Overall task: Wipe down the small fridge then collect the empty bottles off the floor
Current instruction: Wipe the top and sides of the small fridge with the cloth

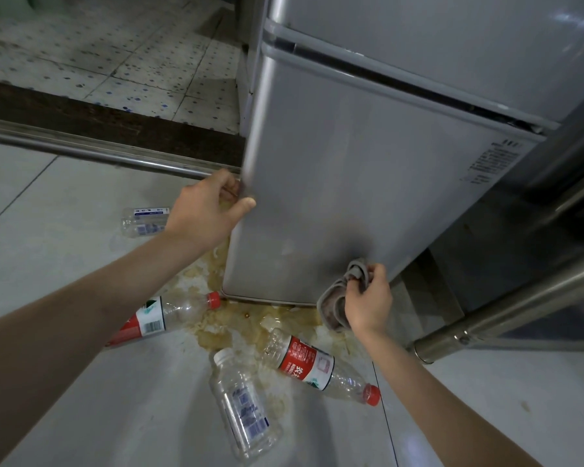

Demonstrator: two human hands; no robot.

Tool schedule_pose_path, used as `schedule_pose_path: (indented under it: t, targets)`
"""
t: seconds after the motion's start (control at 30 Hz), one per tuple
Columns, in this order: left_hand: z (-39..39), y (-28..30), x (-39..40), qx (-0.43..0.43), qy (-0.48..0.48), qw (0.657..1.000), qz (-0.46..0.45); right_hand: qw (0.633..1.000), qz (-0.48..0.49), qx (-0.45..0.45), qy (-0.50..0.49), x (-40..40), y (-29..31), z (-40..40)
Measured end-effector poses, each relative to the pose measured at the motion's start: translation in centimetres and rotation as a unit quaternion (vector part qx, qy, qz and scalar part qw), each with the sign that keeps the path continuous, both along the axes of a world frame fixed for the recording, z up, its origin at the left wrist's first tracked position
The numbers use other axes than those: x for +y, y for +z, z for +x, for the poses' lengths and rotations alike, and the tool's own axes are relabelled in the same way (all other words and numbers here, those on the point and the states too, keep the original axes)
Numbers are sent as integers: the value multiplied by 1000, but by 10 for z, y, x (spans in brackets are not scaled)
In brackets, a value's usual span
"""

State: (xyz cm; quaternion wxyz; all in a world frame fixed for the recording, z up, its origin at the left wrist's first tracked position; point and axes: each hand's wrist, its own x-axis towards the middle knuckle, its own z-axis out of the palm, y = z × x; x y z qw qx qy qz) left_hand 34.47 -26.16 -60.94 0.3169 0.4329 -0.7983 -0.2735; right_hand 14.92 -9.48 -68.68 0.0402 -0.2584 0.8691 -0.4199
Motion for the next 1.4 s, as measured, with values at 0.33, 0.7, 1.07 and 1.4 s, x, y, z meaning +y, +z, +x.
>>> schedule_pose_path:
  t: [0.33,0.7,1.07,1.4]
  targets:
    - [2,1,0,9,-9,999,34,993,52,-34,100,3,15,19]
    - [20,47,-7,-132,-32,978,158,986,103,-77,104,9,90,45]
    - [81,190,-13,-209,-36,946,243,975,148,-118,113,2,260,99]
    - [140,379,-24,-212,-4,934,288,961,199,-175,79,-1,454,182]
